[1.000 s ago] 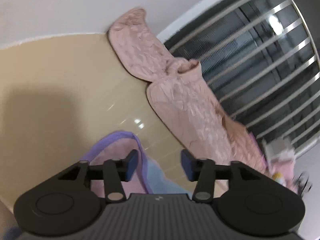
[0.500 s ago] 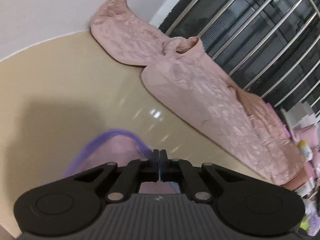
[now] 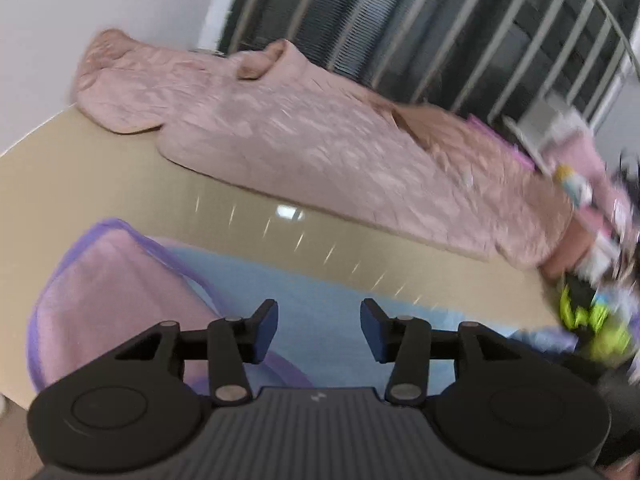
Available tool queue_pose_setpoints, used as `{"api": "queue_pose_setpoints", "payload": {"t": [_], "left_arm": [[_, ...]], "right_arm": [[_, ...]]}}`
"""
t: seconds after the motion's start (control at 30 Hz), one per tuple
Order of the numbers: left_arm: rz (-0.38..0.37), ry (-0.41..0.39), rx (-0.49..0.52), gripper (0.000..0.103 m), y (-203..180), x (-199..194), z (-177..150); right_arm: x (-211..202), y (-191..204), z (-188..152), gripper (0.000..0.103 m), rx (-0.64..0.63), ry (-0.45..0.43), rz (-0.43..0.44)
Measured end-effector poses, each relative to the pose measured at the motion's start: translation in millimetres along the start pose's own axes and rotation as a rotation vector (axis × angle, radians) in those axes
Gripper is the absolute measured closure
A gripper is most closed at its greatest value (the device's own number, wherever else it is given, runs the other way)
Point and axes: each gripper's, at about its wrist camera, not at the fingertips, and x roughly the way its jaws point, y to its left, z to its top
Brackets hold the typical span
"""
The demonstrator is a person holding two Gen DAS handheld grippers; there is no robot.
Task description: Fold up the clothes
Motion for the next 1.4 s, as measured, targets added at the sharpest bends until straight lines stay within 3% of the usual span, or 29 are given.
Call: {"api": "queue_pose_setpoints", "payload": {"t": [0.13, 0.17, 0.2, 0.33, 0.43, 0.5, 0.57, 0.67, 0.77, 0.83, 0.87, 0.9, 0.93, 0.97, 1.0, 1.1, 1.17, 1.2, 1.23, 1.27, 1.3, 1.37, 1.4], "left_arm": [[0.033, 0.046, 0.04, 0.054, -4, 14, -13], [0.028, 0.044, 0.036, 0.054, -2, 13, -14], [0.028, 0.044, 0.034, 0.054, 0, 13, -14], [0.055, 0.044, 0.022, 0.054, 1, 9, -13], [0.067, 0.035, 0.04, 0.054, -11, 2, -11], [0.005, -0.016, 0.125, 0.049, -32, -7, -9], [-0.072, -0.042, 0.258, 0.035, -65, -9, -13], [-0.076, -0.021, 0.43, 0.033, -105, 6, -22], [-0.039, 0.0, 0.527, 0.038, -122, 24, -27], [-0.034, 0.033, 0.544, 0.054, -120, 34, -26], [-0.034, 0.054, 0.551, 0.058, -118, 38, -26], [-0.029, 0.066, 0.551, 0.064, -116, 41, -26], [-0.025, 0.079, 0.551, 0.076, -114, 44, -26], [-0.021, 0.091, 0.55, 0.083, -112, 47, -26], [-0.017, 0.1, 0.546, 0.088, -109, 49, -25], [-0.021, 0.069, 0.487, 0.086, -105, 42, -19], [-0.038, 0.048, 0.468, 0.073, -105, 34, -16], [-0.043, 0.043, 0.477, 0.058, -108, 31, -17], [-0.047, 0.039, 0.489, 0.052, -112, 29, -19], [-0.049, 0.044, 0.51, 0.052, -116, 30, -23], [-0.051, 0.049, 0.531, 0.052, -121, 31, -28], [-0.035, 0.059, 0.569, 0.052, -129, 36, -36], [-0.023, 0.063, 0.578, 0.052, -130, 39, -39]], "right_arm": [[-20, -55, -10, 0.07, 0.111, -0.002, -0.146], [-24, -68, -13, 0.077, 0.138, 0.002, -0.178], [-22, -80, -19, 0.091, 0.165, 0.028, -0.187], [-28, -99, -35, 0.096, 0.191, 0.033, -0.214], [-39, -97, -36, 0.087, 0.165, -0.015, -0.211], [-45, -91, -32, 0.06, 0.124, -0.04, -0.164], [-46, -81, -29, 0.059, 0.078, -0.053, -0.112], [-34, -64, -25, 0.061, -0.013, -0.031, -0.093], [-22, -52, -27, 0.063, -0.09, -0.003, -0.135], [-21, -51, -30, 0.07, -0.107, 0.012, -0.157], [-19, -53, -32, 0.072, -0.106, 0.025, -0.163], [-18, -55, -33, 0.077, -0.103, 0.037, -0.168], [-17, -57, -34, 0.082, -0.091, 0.043, -0.17], [-17, -60, -33, 0.094, -0.072, 0.043, -0.168], [-16, -63, -31, 0.1, -0.05, 0.037, -0.165], [-20, -63, -27, 0.1, -0.047, 0.007, -0.155], [-24, -60, -23, 0.098, -0.078, -0.012, -0.145], [-25, -58, -22, 0.092, -0.094, -0.022, -0.139], [-27, -56, -20, 0.083, -0.11, -0.032, -0.134], [-28, -54, -19, 0.055, -0.133, -0.037, -0.126], [-24, -47, -18, 0.046, -0.198, -0.023, -0.106], [-17, -28, -20, 0.055, -0.352, -0.013, -0.086], [-12, -20, -20, 0.066, -0.417, -0.008, -0.076]]}}
